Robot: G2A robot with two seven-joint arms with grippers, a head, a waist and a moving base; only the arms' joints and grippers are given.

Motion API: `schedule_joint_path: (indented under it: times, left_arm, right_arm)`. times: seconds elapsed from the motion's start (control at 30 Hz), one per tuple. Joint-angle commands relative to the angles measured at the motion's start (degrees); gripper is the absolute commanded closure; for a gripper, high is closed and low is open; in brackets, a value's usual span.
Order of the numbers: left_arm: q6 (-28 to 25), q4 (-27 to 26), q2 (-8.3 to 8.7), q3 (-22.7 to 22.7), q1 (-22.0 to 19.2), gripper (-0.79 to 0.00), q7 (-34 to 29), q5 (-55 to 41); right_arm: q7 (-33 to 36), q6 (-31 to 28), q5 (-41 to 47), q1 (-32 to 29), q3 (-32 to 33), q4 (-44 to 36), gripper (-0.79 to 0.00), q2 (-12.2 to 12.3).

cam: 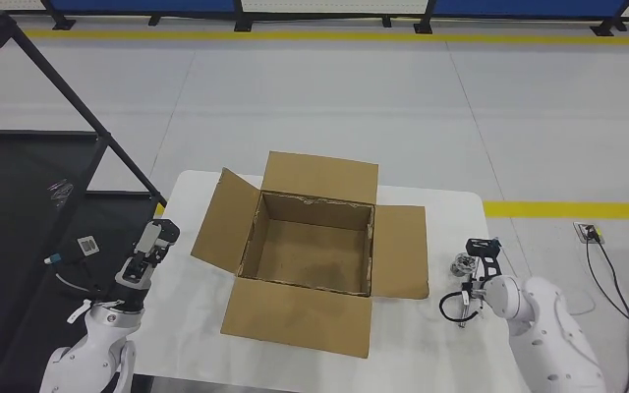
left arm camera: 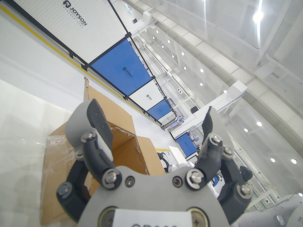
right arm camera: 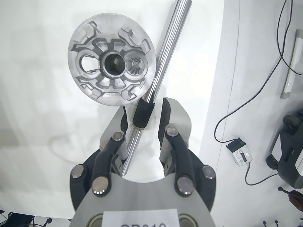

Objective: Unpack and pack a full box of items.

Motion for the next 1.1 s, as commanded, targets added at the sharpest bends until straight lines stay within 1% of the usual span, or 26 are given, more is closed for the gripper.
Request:
schedule_joint_path:
  times: [0.0, 0.23, 0.43, 0.5, 0.53, 0.57, 0.6, 0.7, 0.73, 0.77, 0.9, 1.07]
  left_arm:
    - [0.0, 0.0, 0.0, 0.0, 0.0, -0.785, 0.0, 0.0]
    - [0.0, 0.0, 0.0, 0.0, 0.0, -0.785, 0.0, 0.0]
    - [0.0, 0.0, 0.0, 0.0, 0.0, -0.785, 0.0, 0.0]
    - [0.0, 0.0, 0.0, 0.0, 0.0, -0.785, 0.0, 0.0]
    - [0.0, 0.0, 0.0, 0.0, 0.0, -0.785, 0.0, 0.0]
    - [0.0, 0.0, 0.0, 0.0, 0.0, -0.785, 0.0, 0.0]
    - [0.0, 0.0, 0.0, 0.0, 0.0, -0.785, 0.0, 0.0]
    - [0.0, 0.0, 0.0, 0.0, 0.0, -0.785, 0.0, 0.0]
    - [0.0, 0.0, 0.0, 0.0, 0.0, -0.785, 0.0, 0.0]
    - [0.0, 0.0, 0.0, 0.0, 0.0, -0.785, 0.0, 0.0]
    - [0.0, 0.0, 0.0, 0.0, 0.0, -0.785, 0.0, 0.0]
    - [0.0, 0.0, 0.0, 0.0, 0.0, -0.785, 0.0, 0.0]
  right_arm:
    - [-0.1, -0.2, 0.3, 0.4, 0.0, 0.8, -0.314, 0.0]
    - [-0.6, -0.7, 0.9, 1.3, -0.3, 2.9, -0.314, -0.1]
    - [-0.9, -0.9, 1.2, 1.8, -0.7, 4.1, -0.289, -0.2]
    - [-1.0, -0.9, 1.2, 2.0, -0.8, 4.4, -0.225, -0.2]
    - [-1.0, -0.9, 1.2, 2.0, -0.8, 4.5, -0.209, -0.2]
    - [-1.0, -0.8, 1.3, 2.1, -0.9, 4.6, -0.172, -0.2]
    - [-1.0, -0.7, 1.3, 2.1, -0.9, 4.7, -0.114, -0.2]
    - [-0.9, -0.4, 1.2, 2.3, -1.0, 5.0, -0.046, -0.2]
    - [-0.9, -0.3, 1.1, 2.4, -1.1, 5.1, -0.012, -0.2]
    - [-1.0, -0.2, 1.2, 2.5, -1.1, 5.2, 0.0, -0.2]
    - [-1.6, 0.9, 1.3, 2.4, -0.1, 4.6, 0.0, -0.1]
    - [-1.9, 2.0, 2.2, -0.1, 4.0, -0.9, 0.0, 0.6]
